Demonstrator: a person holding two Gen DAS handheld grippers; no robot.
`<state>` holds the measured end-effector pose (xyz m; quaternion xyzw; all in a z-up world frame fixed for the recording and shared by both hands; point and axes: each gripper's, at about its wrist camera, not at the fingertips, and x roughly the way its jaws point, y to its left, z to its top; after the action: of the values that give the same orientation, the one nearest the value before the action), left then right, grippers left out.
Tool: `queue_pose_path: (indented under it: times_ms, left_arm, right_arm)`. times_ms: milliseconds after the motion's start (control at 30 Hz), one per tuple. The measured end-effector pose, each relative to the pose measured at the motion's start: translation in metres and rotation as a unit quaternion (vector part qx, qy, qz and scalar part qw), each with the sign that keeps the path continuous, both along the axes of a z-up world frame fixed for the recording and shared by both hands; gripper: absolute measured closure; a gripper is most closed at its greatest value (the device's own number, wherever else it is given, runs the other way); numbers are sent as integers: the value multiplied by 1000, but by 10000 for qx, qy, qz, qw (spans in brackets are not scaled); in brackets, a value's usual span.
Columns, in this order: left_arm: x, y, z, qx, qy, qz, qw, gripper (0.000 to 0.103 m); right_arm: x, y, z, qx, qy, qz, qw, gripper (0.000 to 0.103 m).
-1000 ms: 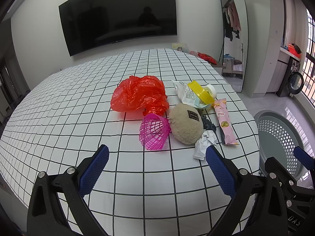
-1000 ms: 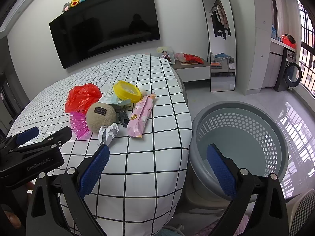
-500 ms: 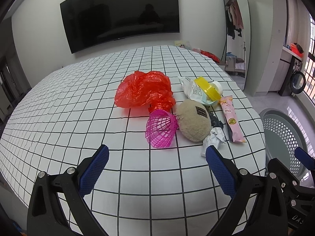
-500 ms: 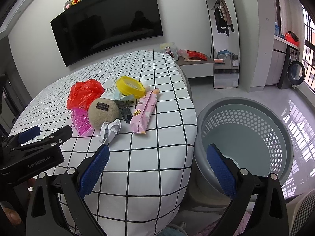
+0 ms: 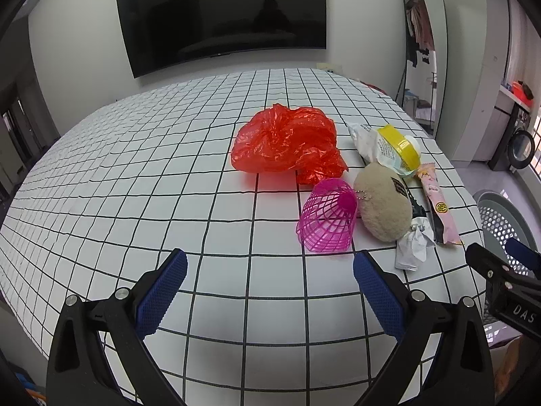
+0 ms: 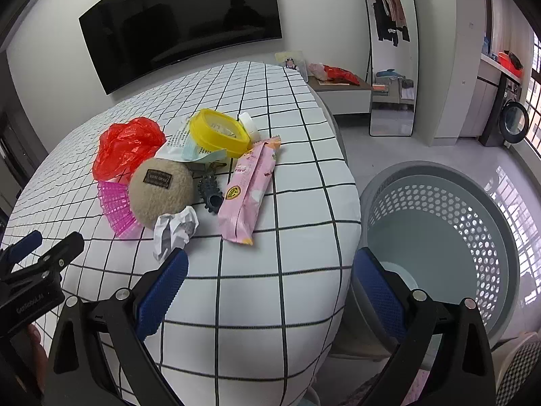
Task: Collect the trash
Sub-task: 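Grasp the pink snack wrapper with the right gripper while the left gripper grasps the pink mesh cup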
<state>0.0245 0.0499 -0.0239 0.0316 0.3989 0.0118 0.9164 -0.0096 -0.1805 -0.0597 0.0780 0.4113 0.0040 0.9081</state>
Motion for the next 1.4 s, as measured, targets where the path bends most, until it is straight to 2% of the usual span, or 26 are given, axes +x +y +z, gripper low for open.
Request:
queue_pose_path:
  times_ms: [267,633,700,767,833,900,967,1033,1400]
  left_arm:
    - [16,9,-6,-43,153,76,9998,6]
    - [26,9,-10,-114,232,-9,9997,6]
    - [27,8,-11,-114,235,-32,9997,6]
    - [28,7,-11,-118,238,-36,9996,6]
    - [28,7,-11,-123,244,-34,9996,6]
    - [29,6,-11,-120,253,-31,9996,6]
    - [31,6,-12,-127,272,-28,9995,6]
    - [31,6,-13,-136,282,-23,9995,6]
    - [26,1,-14,-429,329,-314,9980,6]
  right_arm:
    - [52,2,-5,-215,319,-76,9992,9]
    - [79,7,-19,-609,547,-200,9964,10]
    - [82,7,-20,-638,568,-176,9962,19]
    - [86,9,-24,-650,664,-110,9956,34]
    - [88,8,-24,-632,612,-84,9961,36]
    - [87,11,-23,-629,603,-8,9962,45]
    - [86,14,-21,-658,578,60,9961,63]
    - [85,15,-20,-687,568,110,9960,76]
    - [47,-1,-7,-219,356,31,9991,79]
